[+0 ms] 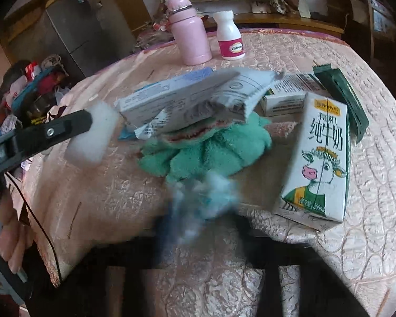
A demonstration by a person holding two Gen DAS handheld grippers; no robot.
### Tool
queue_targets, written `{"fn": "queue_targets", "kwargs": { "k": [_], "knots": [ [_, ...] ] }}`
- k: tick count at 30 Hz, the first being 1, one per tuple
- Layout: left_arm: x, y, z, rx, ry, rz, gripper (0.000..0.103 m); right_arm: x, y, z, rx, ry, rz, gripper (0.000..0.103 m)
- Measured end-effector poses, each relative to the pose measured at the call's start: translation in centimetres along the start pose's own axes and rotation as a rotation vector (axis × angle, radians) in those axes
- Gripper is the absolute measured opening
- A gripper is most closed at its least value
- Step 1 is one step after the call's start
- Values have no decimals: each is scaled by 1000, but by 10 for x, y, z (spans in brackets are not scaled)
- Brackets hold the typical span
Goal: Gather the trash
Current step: 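Grasp the white paper with the left gripper while the right grasps a green-patterned wrapper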
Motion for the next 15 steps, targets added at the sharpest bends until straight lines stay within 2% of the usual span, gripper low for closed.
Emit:
{"fn": "queue_targets", "kwargs": {
  "k": [7,15],
  "knots": [
    [3,-21,10,-34,-15,-26,28,-4,-12,38,22,-40,23,25],
    [0,-87,12,-110,-12,-116,28,-10,-44,87,-33,-100,-10,25]
  ]
}}
Point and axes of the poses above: each gripper's, at about its wrist camera, not at the fingertips, and z roughly against the way its jaws point, y to its left, x to its top, the point moved 7 cm from there along -z, roughly the way its jaws point, and after that the axes turned 5 degrees about -z, right-handed, at the moved point
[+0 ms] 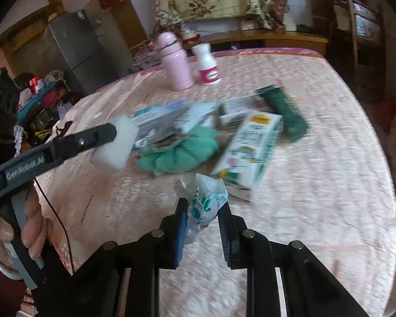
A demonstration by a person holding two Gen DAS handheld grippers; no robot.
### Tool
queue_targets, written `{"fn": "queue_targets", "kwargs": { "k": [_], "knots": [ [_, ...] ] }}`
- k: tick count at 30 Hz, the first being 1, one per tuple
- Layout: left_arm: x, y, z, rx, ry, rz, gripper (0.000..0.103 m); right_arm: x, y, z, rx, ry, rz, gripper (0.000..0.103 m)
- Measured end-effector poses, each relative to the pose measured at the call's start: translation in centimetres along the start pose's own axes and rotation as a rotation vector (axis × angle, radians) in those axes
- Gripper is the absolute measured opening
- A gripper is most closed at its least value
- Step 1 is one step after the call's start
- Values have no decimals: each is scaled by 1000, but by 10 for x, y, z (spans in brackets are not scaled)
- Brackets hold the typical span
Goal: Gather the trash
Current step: 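Grasp the white paper with the left gripper while the right grasps a green-patterned wrapper, then carry the white paper and the wrapper over the white bin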
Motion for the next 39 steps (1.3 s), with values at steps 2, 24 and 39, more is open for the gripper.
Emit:
{"fn": "queue_targets", "kwargs": {
  "k": [2,24,39],
  "knots": [
    [1,-18,-4,-20,7,-22,28,0,-13,9,-21,-11,-16,25],
    [7,-184,-52,-189,56,-214,28,-21,-170,104,-254,-127,-242,25],
    [5,-266,-83,-269,86,-305,28,-51,-253,148,-375,-160,-375,25]
  ]
}}
Point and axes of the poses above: each gripper's, at about its wrist camera, not at the fingertips, and z roughly against the way its jaws point, y to its left, x to its top, the point moved 7 cm from there along -z, roughly the way its jaws point, and after that the axes turned 5 degrees about -z, right-handed, at the moved point
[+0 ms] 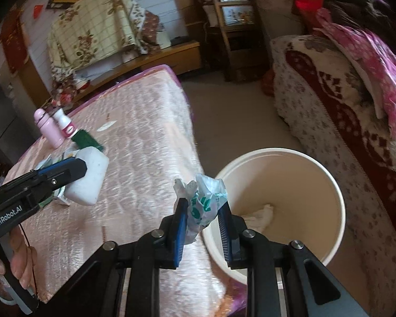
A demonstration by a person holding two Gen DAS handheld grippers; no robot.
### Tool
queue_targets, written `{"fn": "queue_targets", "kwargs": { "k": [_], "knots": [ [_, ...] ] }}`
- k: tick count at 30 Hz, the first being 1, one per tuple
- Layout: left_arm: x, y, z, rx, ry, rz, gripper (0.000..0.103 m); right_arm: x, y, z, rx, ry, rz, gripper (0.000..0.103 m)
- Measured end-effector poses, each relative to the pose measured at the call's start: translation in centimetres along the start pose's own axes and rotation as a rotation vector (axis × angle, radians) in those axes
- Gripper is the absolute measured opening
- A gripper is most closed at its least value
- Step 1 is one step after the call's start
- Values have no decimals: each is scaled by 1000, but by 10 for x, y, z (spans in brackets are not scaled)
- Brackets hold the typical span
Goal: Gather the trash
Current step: 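Carry the white paper and the wrapper over the white bin, then open the right gripper over the bin while the left opens, dropping both items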
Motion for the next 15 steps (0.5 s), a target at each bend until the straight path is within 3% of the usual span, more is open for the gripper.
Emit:
{"fn": "queue_targets", "kwargs": {
  "k": [15],
  "knots": [
    [4,-39,-50,-90,52,-21,28,-6,-64,-9,-99,20,-87,25]
  ]
}}
Point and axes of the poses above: each gripper's, at about its wrist camera, not at the fingertips, and z roughly against the way its jaws point, y to its left, x to its top, the point moved 7 cm from there along -z, roughly the way its jaws point, and after that the axes turned 5 degrees about -z, right-handed, at the moved point
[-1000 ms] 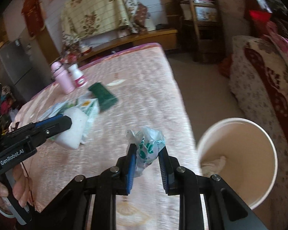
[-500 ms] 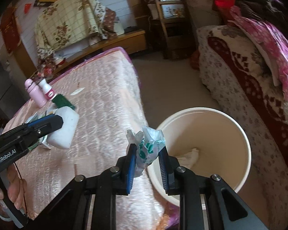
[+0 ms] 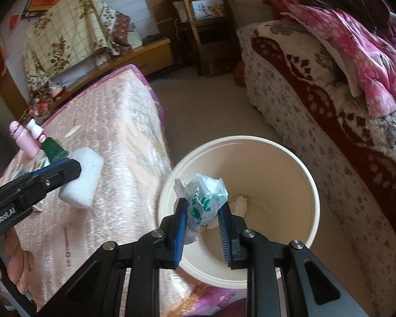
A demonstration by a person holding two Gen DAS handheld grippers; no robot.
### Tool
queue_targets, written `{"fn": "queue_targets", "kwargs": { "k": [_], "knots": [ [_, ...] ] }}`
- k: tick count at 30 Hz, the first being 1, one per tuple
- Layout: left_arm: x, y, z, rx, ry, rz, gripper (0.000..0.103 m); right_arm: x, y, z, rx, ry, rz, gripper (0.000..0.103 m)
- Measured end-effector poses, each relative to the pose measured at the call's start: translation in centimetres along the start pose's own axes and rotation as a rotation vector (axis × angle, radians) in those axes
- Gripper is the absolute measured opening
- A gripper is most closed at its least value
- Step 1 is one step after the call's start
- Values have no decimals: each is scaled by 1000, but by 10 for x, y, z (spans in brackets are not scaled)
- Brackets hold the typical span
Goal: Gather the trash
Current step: 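Open the right gripper over the bin while the left opens, dropping both items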
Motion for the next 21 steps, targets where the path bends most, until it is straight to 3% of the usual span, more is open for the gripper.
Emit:
{"fn": "queue_targets", "kwargs": {
  "k": [7,12,14,15,16,17,21],
  "knots": [
    [-2,-13,-21,-71,25,16,29,-3,-23,-11,-39,24,-49,27],
    [-4,-21,-30,-117,25,30,40,-4,-38,-17,-103,32,-75,28],
    [-6,-22,-32,-126,32,30,50,-5,-43,-20,-113,44,-90,34],
    [-7,-22,-32,-124,33,27,55,-6,-45,-23,-108,53,-104,45],
    [-7,-22,-31,-118,31,23,56,-7,-47,-25,-103,57,-117,71],
    [-8,-21,-30,-114,29,21,59,-8,-49,-25,-93,51,-133,77],
    [-10,-11,-26,-87,33,32,60,-7,-47,-21,-87,31,-134,78]
  ]
}}
Point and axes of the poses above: each gripper's, at about its wrist camera, not at the fingertips, and z roughly against the way its jaws point, y to its left, x to its top, the point moved 7 cm from there along -z, roughly the way its jaws point, and after that the axes turned 5 degrees about -z, right-handed, at the moved point
